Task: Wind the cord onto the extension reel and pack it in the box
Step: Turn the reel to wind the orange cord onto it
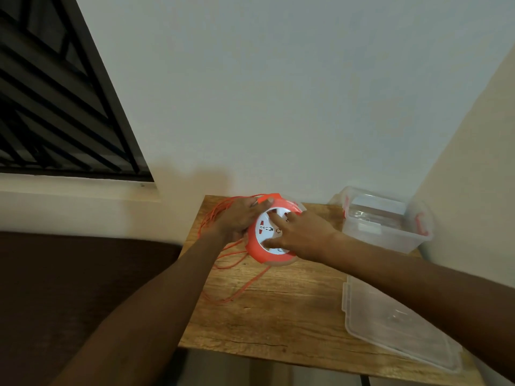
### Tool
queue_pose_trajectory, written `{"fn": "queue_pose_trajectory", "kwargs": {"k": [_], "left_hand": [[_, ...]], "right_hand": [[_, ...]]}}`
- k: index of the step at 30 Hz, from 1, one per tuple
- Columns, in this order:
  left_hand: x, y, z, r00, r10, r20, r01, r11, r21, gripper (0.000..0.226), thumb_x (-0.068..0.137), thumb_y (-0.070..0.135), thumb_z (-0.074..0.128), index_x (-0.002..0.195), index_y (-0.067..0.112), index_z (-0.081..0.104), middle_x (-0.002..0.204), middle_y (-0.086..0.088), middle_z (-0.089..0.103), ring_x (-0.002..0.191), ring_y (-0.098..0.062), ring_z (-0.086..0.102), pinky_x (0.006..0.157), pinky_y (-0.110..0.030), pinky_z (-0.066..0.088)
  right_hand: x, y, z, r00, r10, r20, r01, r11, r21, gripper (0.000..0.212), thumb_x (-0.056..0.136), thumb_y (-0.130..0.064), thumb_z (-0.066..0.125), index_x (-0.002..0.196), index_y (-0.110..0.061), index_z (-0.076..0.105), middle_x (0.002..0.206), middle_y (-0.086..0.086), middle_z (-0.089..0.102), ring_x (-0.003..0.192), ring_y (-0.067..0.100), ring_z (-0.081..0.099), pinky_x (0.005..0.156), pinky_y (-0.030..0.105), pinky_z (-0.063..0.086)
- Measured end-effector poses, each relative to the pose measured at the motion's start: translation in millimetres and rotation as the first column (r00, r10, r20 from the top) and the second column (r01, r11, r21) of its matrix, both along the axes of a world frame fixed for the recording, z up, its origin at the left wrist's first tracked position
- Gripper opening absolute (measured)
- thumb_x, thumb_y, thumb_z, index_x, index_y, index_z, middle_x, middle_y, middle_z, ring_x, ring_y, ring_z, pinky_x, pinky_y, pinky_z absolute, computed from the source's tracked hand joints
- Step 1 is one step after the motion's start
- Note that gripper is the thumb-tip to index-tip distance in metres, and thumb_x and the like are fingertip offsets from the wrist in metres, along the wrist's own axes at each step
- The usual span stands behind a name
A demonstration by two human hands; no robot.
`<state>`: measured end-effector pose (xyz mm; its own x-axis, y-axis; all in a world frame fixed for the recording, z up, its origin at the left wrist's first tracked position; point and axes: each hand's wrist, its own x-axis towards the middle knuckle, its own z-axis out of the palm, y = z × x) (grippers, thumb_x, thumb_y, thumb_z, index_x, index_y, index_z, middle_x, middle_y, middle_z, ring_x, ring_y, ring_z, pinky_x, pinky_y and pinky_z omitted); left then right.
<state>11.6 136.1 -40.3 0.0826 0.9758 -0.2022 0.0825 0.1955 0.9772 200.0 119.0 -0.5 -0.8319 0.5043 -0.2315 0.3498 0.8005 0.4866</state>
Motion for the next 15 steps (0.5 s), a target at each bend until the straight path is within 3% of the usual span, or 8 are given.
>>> {"fn": "queue_pose_trajectory", "kwargs": {"k": [3,5,7,9,11,13,15], "left_hand": [[3.9,-2.8,-0.7,0.999,0.005,-0.034,-0.005,1.0,0.015,0.046,0.102,0.036,0.067,0.109,-0.009,0.066,0.1,-0.031,0.067,0.085,-0.039,0.062,0.078,-0.05,0.052],[2.8,-4.4,-1.3,1.0,0.004,-0.013,-0.003,1.0,0.013,0.031,0.103,0.034,0.067,0.11,0.004,0.065,0.101,-0.024,0.062,0.088,-0.038,0.056,0.08,-0.051,0.046],[-2.0,-3.4,-3.6,1.0,0.013,0.01,-0.013,1.0,0.014,0.038,0.103,0.033,0.066,0.113,-0.003,0.066,0.104,-0.03,0.063,0.09,-0.039,0.058,0.082,-0.053,0.047],[-5.3,-1.3,-6.4,0.999,0.044,0.026,-0.045,0.999,0.024,0.053,0.104,0.035,0.065,0.114,-0.017,0.062,0.106,-0.039,0.064,0.089,-0.041,0.061,0.082,-0.053,0.05],[-3.7,0.3,-7.5,0.993,0.099,0.07,-0.103,0.994,0.046,0.058,0.104,0.036,0.064,0.117,-0.02,0.059,0.103,-0.038,0.066,0.089,-0.042,0.062,0.079,-0.049,0.053],[1.0,3.1,-7.7,0.978,0.17,0.119,-0.179,0.981,0.068,0.057,0.104,0.036,0.064,0.118,-0.019,0.06,0.101,-0.033,0.068,0.089,-0.041,0.065,0.076,-0.044,0.055],[6.5,5.7,-8.3,0.96,0.24,0.145,-0.253,0.964,0.084,0.055,0.102,0.037,0.067,0.116,-0.016,0.062,0.103,-0.036,0.07,0.089,-0.041,0.067,0.078,-0.049,0.056]], "right_hand": [[-16.3,-4.6,-3.3,0.994,-0.066,0.09,0.066,0.998,0.006,0.058,0.096,-0.03,0.059,0.147,-0.04,0.033,0.153,0.023,0.026,0.125,0.041,0.048,0.097,0.053,0.048],[-23.9,-5.1,-3.9,0.991,-0.069,0.111,0.067,0.997,0.025,0.052,0.099,-0.029,0.055,0.146,-0.037,0.037,0.149,0.024,0.032,0.121,0.04,0.05,0.093,0.048,0.05],[-26.8,-3.1,-3.6,0.994,-0.052,0.097,0.048,0.998,0.049,0.052,0.098,-0.026,0.056,0.146,-0.035,0.038,0.142,0.024,0.041,0.117,0.039,0.053,0.087,0.045,0.053],[-25.7,2.3,-4.3,0.998,-0.06,0.026,0.058,0.997,0.053,0.056,0.096,-0.024,0.059,0.146,-0.033,0.036,0.134,0.021,0.051,0.117,0.037,0.054,0.086,0.047,0.053],[-24.2,8.1,-5.0,0.985,-0.137,-0.11,0.14,0.99,0.024,0.062,0.092,-0.027,0.063,0.146,-0.031,0.033,0.131,0.016,0.056,0.117,0.035,0.056,0.085,0.048,0.054],[-23.9,13.2,-7.6,0.93,-0.246,-0.273,0.249,0.968,-0.024,0.069,0.087,-0.032,0.066,0.147,-0.031,0.032,0.126,0.012,0.062,0.108,0.032,0.063,0.077,0.045,0.055],[-24.8,15.4,-12.7,0.849,-0.339,-0.405,0.343,0.937,-0.064,0.076,0.082,-0.038,0.067,0.148,-0.032,0.029,0.117,0.01,0.068,0.097,0.029,0.068,0.07,0.041,0.056]]}}
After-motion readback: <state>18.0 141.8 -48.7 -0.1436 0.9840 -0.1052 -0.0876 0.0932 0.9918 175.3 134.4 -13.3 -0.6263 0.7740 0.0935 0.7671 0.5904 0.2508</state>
